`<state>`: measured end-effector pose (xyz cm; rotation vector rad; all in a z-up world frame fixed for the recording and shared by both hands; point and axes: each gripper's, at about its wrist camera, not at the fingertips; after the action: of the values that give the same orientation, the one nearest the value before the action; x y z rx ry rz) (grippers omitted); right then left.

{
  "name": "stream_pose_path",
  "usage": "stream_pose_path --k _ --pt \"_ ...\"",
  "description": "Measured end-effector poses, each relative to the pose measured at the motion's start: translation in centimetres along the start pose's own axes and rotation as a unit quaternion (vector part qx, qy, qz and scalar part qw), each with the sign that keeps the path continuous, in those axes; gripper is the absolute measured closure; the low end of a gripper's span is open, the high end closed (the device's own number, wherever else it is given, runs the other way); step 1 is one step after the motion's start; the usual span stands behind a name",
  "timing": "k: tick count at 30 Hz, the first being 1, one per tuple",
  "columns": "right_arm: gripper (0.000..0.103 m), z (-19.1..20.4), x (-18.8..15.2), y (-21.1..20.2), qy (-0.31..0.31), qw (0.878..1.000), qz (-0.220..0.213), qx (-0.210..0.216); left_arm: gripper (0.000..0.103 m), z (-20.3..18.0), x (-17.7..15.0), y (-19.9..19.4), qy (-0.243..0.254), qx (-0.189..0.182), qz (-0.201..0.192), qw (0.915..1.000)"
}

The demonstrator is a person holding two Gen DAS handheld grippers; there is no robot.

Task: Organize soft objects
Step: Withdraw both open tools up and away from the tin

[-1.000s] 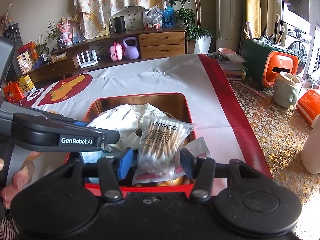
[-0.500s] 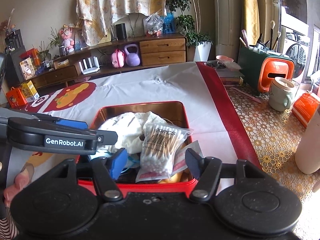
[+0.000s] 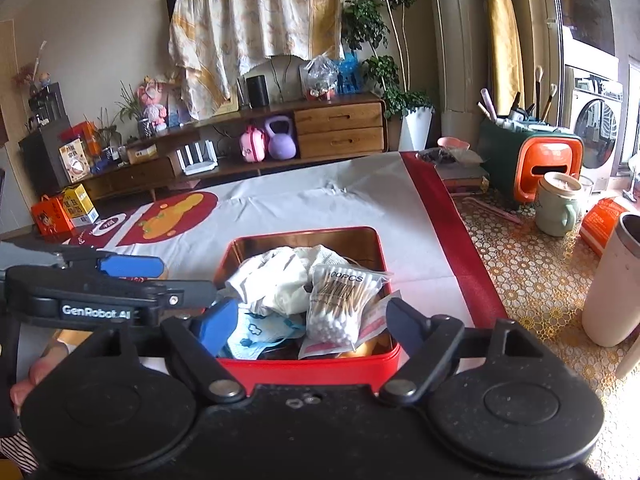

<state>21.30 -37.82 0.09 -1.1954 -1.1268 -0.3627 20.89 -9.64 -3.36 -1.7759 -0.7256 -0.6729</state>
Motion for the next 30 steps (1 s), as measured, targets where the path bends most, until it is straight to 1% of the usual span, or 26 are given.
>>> stream_pose_path --k 2,3,5,7,9,11,12,14,15,18,20,25,30 --pt "0.017 0.2 -0.1 -0.7 0.000 1.000 -0.007 0.001 0.024 0.1 -0.2 -0.7 -0.003 -0.003 -0.003 1.0000" --pt "0.016 0.3 -0.1 -1.0 0.001 1.000 -0.011 0.002 0.020 0.2 -0.3 -1.0 -0.003 -0.002 -0.005 1.0000" --pt "0.013 0.5 -0.2 -1.7 0.002 1.000 -0.018 0.005 0.019 0.3 -0.4 -1.7 -0.005 -0.007 -0.010 0.9999" --pt "0.011 0.7 -0.3 -2.4 0.000 1.000 -0.027 0.006 0.016 0.5 -0.5 -2.5 -0.012 -0.012 -0.010 0.9998" --pt "0.009 1.0 -0.3 -3.0 -0.004 0.999 -0.035 0.006 0.016 0.7 -0.7 -3.2 -0.017 -0.017 -0.011 0.9997" --pt "0.003 1.3 -0.4 -3.7 -0.006 0.999 -0.044 0.004 0.016 0.7 -0.9 -3.9 -0.018 -0.024 -0.015 0.9994" --pt "0.002 1.4 -0.4 -4.0 -0.006 0.999 -0.049 0.003 0.014 0.7 -1.1 -4.3 -0.017 -0.026 -0.017 0.9994" --pt "0.000 1.6 -0.4 -4.5 -0.004 0.998 -0.056 0.003 0.001 0.6 -1.3 -4.9 -0.013 -0.028 -0.020 0.9993" --pt "0.000 1.7 -0.4 -4.8 -0.004 0.998 -0.058 0.003 0.000 0.6 -1.5 -5.3 -0.013 -0.029 -0.024 0.9992" --pt "0.000 2.0 -0.5 -5.4 -0.007 0.998 -0.064 -0.003 0.000 0.5 -1.9 -6.1 -0.016 -0.045 -0.027 0.9985" --pt "0.000 2.2 -0.8 -5.7 -0.004 0.998 -0.068 -0.011 0.000 0.5 -2.1 -6.5 -0.018 -0.046 -0.028 0.9984" --pt "0.000 2.5 -1.7 -6.1 0.009 0.998 -0.067 -0.014 0.000 0.4 -3.0 -7.7 -0.016 -0.054 -0.036 0.9978" --pt "0.000 2.7 -2.4 -6.6 0.024 0.997 -0.070 -0.019 0.000 0.2 -3.6 -8.6 -0.016 -0.053 -0.041 0.9976"
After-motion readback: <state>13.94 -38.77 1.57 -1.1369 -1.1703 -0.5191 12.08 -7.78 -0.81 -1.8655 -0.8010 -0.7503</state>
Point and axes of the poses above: each gripper's, at about its wrist camera, not at the fingertips, and y roughly the way its jaws point, z to its left, x to its top, and after that the axes turned 13 degrees about -y, right-handed
